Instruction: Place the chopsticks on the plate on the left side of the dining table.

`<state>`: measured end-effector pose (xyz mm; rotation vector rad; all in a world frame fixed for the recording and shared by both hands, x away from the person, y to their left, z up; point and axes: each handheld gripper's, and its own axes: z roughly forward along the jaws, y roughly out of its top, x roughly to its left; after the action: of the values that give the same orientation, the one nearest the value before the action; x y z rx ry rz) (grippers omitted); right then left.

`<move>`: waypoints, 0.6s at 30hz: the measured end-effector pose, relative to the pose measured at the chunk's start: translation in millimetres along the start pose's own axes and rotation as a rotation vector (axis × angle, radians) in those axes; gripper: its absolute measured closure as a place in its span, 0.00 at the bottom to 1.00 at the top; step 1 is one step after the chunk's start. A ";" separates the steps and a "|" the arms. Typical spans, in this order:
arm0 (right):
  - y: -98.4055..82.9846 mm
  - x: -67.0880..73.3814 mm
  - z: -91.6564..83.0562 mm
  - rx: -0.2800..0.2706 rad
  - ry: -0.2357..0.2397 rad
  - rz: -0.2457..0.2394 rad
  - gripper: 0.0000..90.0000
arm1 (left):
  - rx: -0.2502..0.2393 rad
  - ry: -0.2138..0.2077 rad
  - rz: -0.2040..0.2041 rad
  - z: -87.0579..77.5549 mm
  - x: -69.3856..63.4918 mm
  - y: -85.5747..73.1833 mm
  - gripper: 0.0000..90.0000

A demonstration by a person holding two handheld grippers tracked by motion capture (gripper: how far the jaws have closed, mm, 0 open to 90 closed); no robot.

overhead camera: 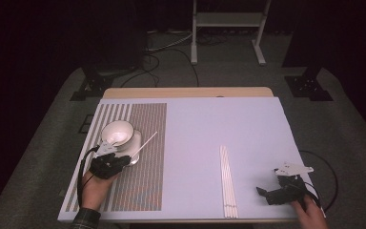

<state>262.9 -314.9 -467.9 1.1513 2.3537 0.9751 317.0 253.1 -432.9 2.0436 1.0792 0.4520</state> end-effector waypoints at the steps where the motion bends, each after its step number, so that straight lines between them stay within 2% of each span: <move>1: 0.0 0.0 0.0 0.000 0.000 0.000 0.00 | 0.002 0.001 -0.002 0.1 0.7 -0.1 0.94; 18: 0.0 0.0 0.0 0.000 0.000 0.000 0.00 | 0.010 0.042 -0.014 1.4 11.0 -1.2 0.94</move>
<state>263.0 -314.9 -467.9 1.1518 2.3540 0.9752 323.5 261.8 -435.2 2.0422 1.1224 0.4845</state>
